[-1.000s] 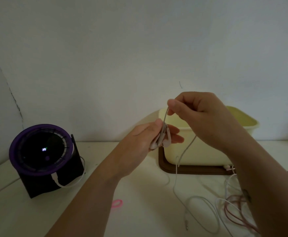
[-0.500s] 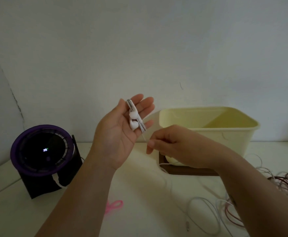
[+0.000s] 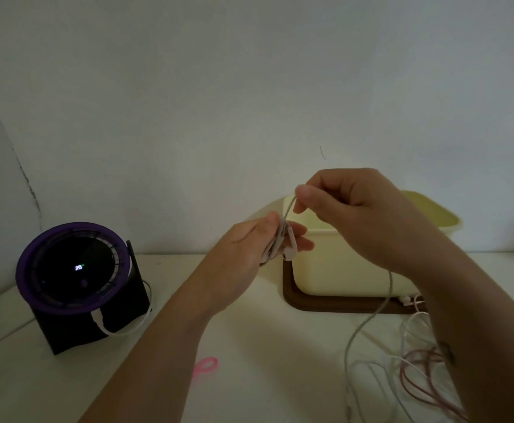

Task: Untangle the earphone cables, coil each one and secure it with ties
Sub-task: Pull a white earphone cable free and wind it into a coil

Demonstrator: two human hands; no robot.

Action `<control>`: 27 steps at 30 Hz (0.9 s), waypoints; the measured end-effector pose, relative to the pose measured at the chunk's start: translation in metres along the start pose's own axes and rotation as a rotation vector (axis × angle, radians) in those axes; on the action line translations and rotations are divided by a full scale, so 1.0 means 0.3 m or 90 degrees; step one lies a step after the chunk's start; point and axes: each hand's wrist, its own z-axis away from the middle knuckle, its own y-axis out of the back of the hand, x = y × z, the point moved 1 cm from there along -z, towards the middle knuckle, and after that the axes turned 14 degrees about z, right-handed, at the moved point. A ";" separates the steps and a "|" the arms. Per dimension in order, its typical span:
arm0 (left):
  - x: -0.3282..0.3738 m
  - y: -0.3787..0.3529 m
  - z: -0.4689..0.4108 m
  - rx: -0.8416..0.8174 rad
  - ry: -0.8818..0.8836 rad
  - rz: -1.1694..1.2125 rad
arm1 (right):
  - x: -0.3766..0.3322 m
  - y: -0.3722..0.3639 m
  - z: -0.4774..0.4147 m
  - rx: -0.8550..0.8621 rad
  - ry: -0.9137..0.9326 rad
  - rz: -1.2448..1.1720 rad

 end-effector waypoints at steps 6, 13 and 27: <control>0.017 0.000 -0.002 -0.073 0.047 0.213 | 0.061 -0.034 -0.019 0.075 -0.063 -0.057; 0.079 0.019 0.000 0.000 -0.034 0.595 | 0.078 -0.147 -0.009 -0.168 -0.039 -0.007; -0.007 0.020 -0.010 0.028 -0.007 0.005 | -0.031 -0.017 0.015 -0.112 0.039 0.040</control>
